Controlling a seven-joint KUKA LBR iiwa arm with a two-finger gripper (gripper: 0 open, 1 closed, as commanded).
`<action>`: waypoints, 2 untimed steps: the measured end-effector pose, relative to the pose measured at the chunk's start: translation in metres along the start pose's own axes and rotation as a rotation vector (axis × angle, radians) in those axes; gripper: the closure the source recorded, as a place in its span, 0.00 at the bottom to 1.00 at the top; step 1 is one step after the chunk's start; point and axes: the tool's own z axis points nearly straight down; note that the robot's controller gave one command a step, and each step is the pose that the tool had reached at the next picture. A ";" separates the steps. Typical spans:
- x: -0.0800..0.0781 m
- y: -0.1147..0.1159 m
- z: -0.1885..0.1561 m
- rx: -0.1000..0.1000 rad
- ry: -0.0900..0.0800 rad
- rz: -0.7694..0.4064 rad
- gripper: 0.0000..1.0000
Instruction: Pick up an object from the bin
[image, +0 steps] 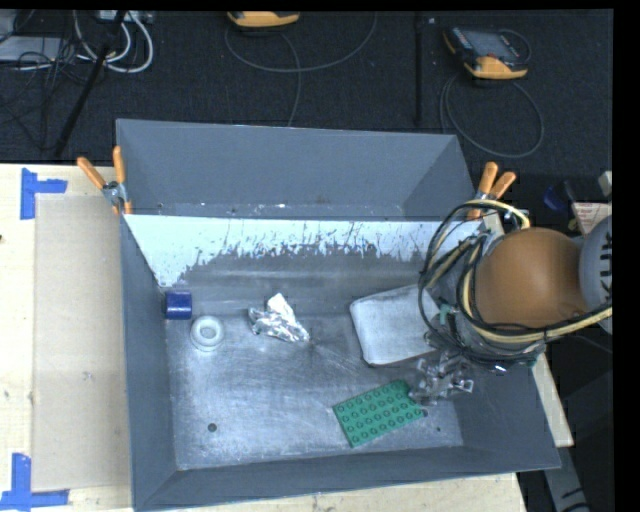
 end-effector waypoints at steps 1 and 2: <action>0.003 0.000 0.002 -0.002 0.006 0.002 0.00; -0.083 0.049 -0.073 -0.004 0.002 0.759 0.00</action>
Offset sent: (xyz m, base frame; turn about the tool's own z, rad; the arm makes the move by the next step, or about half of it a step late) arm 0.0000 0.0000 0.0000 0.0000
